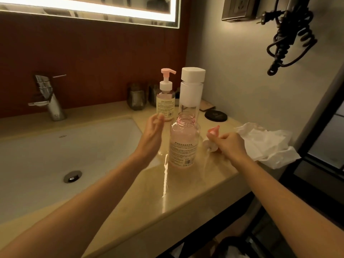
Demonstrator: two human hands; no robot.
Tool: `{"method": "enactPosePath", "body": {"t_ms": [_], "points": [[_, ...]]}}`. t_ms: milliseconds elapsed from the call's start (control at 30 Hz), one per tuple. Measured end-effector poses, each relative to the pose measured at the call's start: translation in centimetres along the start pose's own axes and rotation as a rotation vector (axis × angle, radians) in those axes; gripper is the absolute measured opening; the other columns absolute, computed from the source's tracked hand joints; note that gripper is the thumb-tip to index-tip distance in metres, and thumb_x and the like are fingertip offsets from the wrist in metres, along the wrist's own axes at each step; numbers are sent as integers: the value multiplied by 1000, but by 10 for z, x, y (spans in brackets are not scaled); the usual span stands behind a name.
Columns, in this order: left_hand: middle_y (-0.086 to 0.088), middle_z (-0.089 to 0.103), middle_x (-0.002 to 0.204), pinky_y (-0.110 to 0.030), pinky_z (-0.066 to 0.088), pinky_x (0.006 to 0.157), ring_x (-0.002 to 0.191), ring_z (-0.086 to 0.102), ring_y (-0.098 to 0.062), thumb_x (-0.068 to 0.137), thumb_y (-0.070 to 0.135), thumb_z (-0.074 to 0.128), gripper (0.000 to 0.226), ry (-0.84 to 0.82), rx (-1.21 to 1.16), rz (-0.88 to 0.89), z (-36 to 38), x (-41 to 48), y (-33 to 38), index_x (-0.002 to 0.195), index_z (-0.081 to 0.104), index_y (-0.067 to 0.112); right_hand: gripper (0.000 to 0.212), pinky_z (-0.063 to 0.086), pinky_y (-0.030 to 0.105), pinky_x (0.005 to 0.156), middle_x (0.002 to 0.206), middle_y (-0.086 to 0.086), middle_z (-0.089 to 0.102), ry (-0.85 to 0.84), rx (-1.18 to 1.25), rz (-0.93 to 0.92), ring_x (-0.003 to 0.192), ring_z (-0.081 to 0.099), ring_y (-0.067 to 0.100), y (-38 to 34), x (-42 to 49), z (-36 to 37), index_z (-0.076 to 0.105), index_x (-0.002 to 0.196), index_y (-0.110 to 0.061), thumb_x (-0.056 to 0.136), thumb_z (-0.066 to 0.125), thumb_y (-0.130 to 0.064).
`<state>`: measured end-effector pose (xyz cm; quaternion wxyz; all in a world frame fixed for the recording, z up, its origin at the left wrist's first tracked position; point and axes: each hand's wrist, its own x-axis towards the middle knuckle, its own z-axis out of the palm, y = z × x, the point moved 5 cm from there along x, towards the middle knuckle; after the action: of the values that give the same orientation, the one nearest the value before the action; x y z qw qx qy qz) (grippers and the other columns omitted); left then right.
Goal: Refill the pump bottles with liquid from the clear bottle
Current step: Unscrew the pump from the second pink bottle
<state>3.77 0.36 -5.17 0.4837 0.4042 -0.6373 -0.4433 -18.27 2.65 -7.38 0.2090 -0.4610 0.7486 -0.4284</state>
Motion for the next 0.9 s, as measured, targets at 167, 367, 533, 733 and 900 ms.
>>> {"method": "enactPosePath", "body": {"t_ms": [167, 367, 533, 733, 900], "points": [[-9, 40, 141, -28, 34, 92, 120, 40, -15, 96, 45, 34, 58, 116, 87, -66, -16, 43, -23, 142, 24, 12, 47, 45, 30, 66, 82, 5, 62, 78, -42, -121, 76, 57, 18, -15, 0, -3, 62, 87, -5, 83, 58, -52], [-7, 43, 137, -31, 39, 92, 116, 45, -18, 87, 30, 61, 68, 202, 168, -58, -13, 92, -31, 142, 25, 14, 37, 35, 13, 54, 100, 2, 62, 119, 96, -186, 83, 55, 12, -42, 14, 6, 62, 108, -9, 90, 53, -41], [-7, 27, 149, -43, 32, 107, 134, 32, -24, 77, 21, 73, 88, 270, 165, -78, -14, 138, -46, 145, 16, 18, 30, 41, 17, 60, 82, -2, 62, 76, 190, -213, 72, 54, 7, -53, 28, 15, 65, 97, -8, 91, 54, -35], [-5, 29, 147, -52, 31, 108, 135, 32, -24, 65, 16, 82, 110, 171, 138, -30, -9, 178, -62, 147, 9, 23, 24, 40, 17, 62, 82, -4, 62, 46, 199, -242, 72, 53, 4, -56, 38, 23, 66, 96, -11, 91, 54, -32], [-5, 44, 135, -49, 39, 103, 126, 42, -25, 68, 14, 79, 93, 223, 128, -25, -6, 187, -65, 141, 22, 19, 23, 39, 18, 62, 79, -3, 63, 27, 216, -258, 70, 53, 5, -62, 39, 24, 66, 91, -10, 91, 54, -30]]}}
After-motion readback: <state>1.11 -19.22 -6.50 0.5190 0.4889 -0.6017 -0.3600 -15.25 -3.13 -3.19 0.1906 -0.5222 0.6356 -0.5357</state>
